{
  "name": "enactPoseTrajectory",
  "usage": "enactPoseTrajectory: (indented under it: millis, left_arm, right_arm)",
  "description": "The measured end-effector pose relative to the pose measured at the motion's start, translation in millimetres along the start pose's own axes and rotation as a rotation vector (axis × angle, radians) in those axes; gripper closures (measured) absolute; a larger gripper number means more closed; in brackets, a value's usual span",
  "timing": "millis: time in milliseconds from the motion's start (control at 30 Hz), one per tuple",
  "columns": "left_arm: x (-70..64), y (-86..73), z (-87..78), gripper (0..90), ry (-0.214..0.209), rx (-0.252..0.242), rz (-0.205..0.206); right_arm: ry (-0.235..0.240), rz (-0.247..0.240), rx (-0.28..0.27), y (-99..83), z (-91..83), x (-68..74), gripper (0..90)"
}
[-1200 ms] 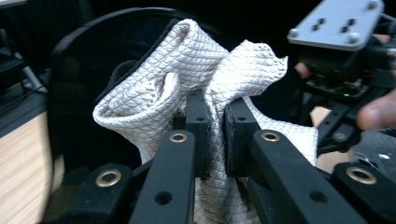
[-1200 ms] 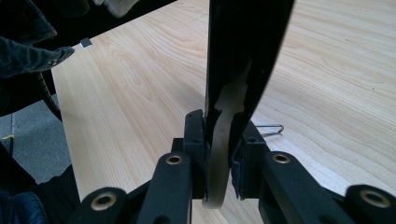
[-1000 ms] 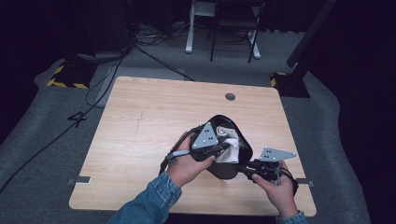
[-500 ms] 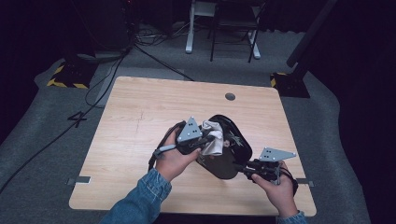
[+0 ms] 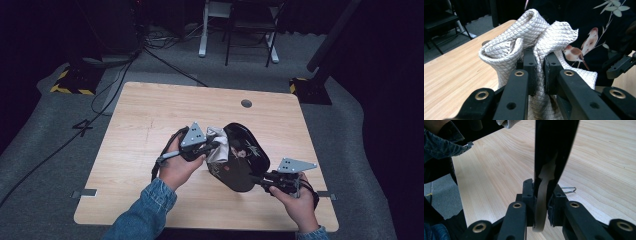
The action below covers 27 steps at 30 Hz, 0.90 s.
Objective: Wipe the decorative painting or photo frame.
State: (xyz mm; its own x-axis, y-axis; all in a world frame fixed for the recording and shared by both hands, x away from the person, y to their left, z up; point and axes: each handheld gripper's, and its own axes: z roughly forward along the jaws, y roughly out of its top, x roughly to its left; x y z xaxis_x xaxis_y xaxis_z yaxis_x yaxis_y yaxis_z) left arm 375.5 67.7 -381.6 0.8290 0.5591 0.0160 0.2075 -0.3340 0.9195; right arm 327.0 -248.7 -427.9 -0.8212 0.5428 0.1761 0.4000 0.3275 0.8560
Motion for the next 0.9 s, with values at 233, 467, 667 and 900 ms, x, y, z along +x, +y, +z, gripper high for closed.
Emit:
enactPoseTrajectory:
  millis: [233, 467, 667, 900]
  left_arm:
    - [-16.8, 1.7, 7.3, 82.6, -0.039, 0.016, 0.029]
    - [-35.4, 2.7, 17.0, 82.5, -0.091, 0.018, 0.054]
    - [-43.7, 3.1, 22.8, 82.5, -0.111, 0.021, 0.069]
    - [-40.0, 0.3, 22.0, 82.4, -0.102, 0.014, 0.062]
  right_arm:
    - [0.0, 0.0, 0.002, 0.4, 0.3, 0.3, 78.9]
    - [-0.001, 0.0, 0.004, 0.4, 0.3, 0.4, 78.8]
    - [-0.002, 0.0, 0.007, 0.4, 0.2, 0.3, 78.9]
    - [-0.005, 0.0, 0.004, 0.5, 0.6, 0.3, 78.8]
